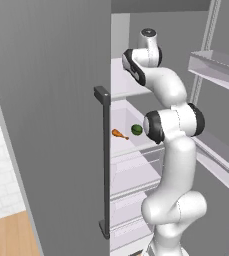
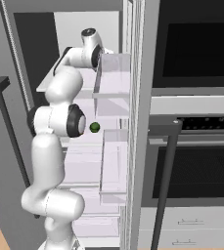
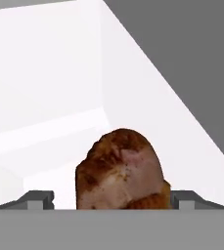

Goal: Place one avocado and one chicken drumstick in each tupperware on the nearby counter, to pack two identical lunches.

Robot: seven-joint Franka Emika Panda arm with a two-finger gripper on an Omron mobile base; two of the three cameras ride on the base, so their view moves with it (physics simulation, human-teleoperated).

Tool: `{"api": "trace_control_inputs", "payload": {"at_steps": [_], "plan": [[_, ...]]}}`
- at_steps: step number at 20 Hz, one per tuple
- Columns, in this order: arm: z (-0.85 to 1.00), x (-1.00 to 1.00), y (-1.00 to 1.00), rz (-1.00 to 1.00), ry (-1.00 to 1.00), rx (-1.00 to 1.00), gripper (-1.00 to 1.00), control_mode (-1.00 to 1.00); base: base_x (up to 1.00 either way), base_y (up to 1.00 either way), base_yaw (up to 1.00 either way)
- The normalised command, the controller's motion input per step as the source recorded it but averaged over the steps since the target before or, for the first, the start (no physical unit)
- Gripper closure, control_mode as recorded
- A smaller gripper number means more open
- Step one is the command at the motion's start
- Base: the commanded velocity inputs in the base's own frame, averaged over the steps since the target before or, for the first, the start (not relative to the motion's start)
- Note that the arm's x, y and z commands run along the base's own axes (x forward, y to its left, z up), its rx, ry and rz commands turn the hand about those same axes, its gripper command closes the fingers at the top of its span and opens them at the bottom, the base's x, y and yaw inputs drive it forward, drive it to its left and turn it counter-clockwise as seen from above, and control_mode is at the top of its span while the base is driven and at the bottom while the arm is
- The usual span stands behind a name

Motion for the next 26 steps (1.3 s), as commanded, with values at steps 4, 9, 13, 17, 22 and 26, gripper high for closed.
{"api": "trace_control_inputs", "payload": {"at_steps": [4,9,13,17,22,26], "plan": [[-1.0,0.0,0.0,0.0,0.02,-0.04,1.0,-1.0,0.0,0.0,0.0],[-1.0,-0.04,0.0,0.02,-0.33,-0.02,1.0,-1.0,0.0,0.0,0.0],[-0.77,-0.34,0.0,0.0,-0.41,0.0,1.0,-1.0,0.0,0.0,0.0],[-0.51,-0.98,0.02,0.0,-0.42,0.0,1.0,-1.0,0.0,0.0,0.0],[0.77,-1.0,0.04,0.0,0.0,0.09,1.0,-1.0,0.0,0.0,0.0],[0.86,-1.0,0.03,-0.04,0.31,0.06,1.0,-1.0,0.0,0.0,0.0]]}}
